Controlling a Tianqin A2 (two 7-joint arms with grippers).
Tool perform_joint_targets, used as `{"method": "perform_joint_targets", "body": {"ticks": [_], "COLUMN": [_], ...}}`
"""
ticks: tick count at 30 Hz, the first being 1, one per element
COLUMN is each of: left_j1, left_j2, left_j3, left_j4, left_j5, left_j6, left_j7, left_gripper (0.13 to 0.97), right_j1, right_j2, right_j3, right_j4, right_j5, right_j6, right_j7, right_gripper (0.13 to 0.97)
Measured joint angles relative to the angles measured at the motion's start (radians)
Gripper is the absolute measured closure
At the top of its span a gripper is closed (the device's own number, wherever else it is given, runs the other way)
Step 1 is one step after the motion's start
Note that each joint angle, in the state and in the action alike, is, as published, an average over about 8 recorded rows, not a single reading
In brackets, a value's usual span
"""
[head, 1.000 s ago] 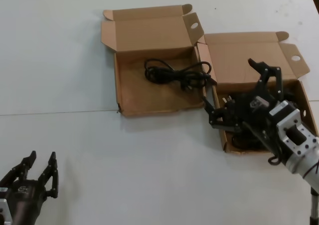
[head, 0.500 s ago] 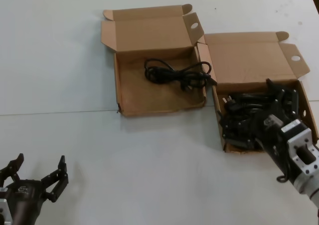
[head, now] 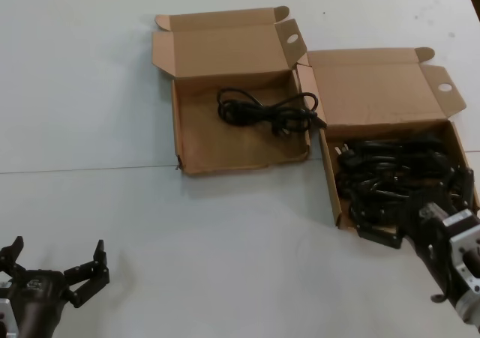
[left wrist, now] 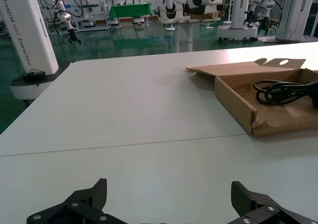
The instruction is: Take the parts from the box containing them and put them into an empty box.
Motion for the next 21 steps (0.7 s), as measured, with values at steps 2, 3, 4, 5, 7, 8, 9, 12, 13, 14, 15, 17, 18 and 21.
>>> {"method": "perform_joint_targets", "body": {"ticks": [2, 3, 4, 5, 7, 8, 9, 12, 13, 14, 15, 17, 18, 21], "left_j1": [0.000, 0.000, 0.000, 0.000, 0.000, 0.000, 0.000, 0.000, 0.000, 0.000, 0.000, 0.000, 0.000, 0.000], "left_j2": [0.000, 0.000, 0.000, 0.000, 0.000, 0.000, 0.000, 0.000, 0.000, 0.000, 0.000, 0.000, 0.000, 0.000], "left_j3": [0.000, 0.000, 0.000, 0.000, 0.000, 0.000, 0.000, 0.000, 0.000, 0.000, 0.000, 0.000, 0.000, 0.000], "left_j4": [0.000, 0.000, 0.000, 0.000, 0.000, 0.000, 0.000, 0.000, 0.000, 0.000, 0.000, 0.000, 0.000, 0.000], "left_j5": [0.000, 0.000, 0.000, 0.000, 0.000, 0.000, 0.000, 0.000, 0.000, 0.000, 0.000, 0.000, 0.000, 0.000], "left_j6": [0.000, 0.000, 0.000, 0.000, 0.000, 0.000, 0.000, 0.000, 0.000, 0.000, 0.000, 0.000, 0.000, 0.000], "left_j7": [0.000, 0.000, 0.000, 0.000, 0.000, 0.000, 0.000, 0.000, 0.000, 0.000, 0.000, 0.000, 0.000, 0.000], "left_gripper": [0.261, 0.249, 0.237, 0.225, 0.200, 0.188, 0.176, 0.159, 0.155, 0.151, 0.147, 0.139, 0.135, 0.132], "right_j1": [-0.015, -0.023, -0.030, -0.038, -0.053, -0.061, -0.069, -0.091, -0.099, -0.106, -0.114, -0.126, -0.131, -0.141], "right_j2": [-0.001, -0.002, -0.003, -0.003, -0.005, -0.005, -0.006, -0.008, -0.009, -0.010, -0.010, -0.011, -0.012, -0.013], "right_j3": [0.004, 0.006, 0.008, 0.010, 0.014, 0.016, 0.018, 0.023, 0.025, 0.027, 0.029, 0.032, 0.034, 0.036], "right_j4": [0.004, 0.006, 0.008, 0.010, 0.014, 0.015, 0.017, 0.023, 0.025, 0.027, 0.029, 0.032, 0.033, 0.036], "right_j5": [0.002, 0.003, 0.005, 0.006, 0.008, 0.009, 0.010, 0.014, 0.015, 0.016, 0.017, 0.019, 0.020, 0.021], "right_j6": [0.013, 0.020, 0.026, 0.033, 0.047, 0.053, 0.060, 0.080, 0.086, 0.093, 0.099, 0.111, 0.115, 0.124], "right_j7": [0.000, 0.000, 0.000, 0.000, 0.000, 0.000, 0.000, 0.000, 0.000, 0.000, 0.000, 0.000, 0.000, 0.000], "right_gripper": [0.129, 0.129, 0.129, 0.129, 0.129, 0.129, 0.129, 0.129, 0.129, 0.129, 0.129, 0.129, 0.129, 0.129]}}
